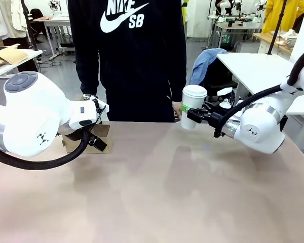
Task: Pour a drink into a cup and package it in a carrier.
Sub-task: When a person places the Paper Cup Lid on the 600 ml Paper Cup , lift the 600 ml Paper Cup.
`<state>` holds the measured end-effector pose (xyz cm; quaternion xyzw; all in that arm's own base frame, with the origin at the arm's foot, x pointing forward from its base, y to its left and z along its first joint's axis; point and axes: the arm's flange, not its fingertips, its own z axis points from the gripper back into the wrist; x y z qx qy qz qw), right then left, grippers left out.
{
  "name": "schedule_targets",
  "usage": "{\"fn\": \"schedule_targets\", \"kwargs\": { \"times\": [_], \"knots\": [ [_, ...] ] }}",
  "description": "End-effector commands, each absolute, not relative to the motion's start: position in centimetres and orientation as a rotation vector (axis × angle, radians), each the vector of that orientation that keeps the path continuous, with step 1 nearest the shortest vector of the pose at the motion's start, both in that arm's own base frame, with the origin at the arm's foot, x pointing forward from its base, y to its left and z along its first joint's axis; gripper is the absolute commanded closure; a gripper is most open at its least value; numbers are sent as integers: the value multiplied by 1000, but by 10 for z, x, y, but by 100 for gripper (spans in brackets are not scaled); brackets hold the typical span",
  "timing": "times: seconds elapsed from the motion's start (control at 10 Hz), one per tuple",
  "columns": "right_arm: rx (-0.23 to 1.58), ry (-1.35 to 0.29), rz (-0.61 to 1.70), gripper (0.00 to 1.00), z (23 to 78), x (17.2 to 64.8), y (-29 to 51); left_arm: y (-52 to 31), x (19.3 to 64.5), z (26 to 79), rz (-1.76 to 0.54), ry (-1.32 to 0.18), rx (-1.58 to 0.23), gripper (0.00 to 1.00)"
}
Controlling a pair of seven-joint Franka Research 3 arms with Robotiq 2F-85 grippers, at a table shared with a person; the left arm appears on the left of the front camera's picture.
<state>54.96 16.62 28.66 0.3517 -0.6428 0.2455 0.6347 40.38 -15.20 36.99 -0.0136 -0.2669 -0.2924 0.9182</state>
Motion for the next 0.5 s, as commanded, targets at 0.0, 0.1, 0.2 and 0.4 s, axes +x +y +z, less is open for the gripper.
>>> {"fn": "schedule_targets", "kwargs": {
  "times": [0.0, 0.1, 0.2, 0.4],
  "knots": [
    [802, -1470, 571, 19, 292, 550, 168, -152, 404, 370, -601, -550, -29, 0],
    [802, -1470, 571, 19, 292, 550, 168, -152, 404, 370, -601, -550, -29, 0],
    [802, -1470, 571, 19, 292, 550, 168, -152, 404, 370, -601, -550, -29, 0],
    [803, -1464, 569, 19, 308, 548, 162, -152, 404, 370, -601, -550, -29, 0]
  ]
}}
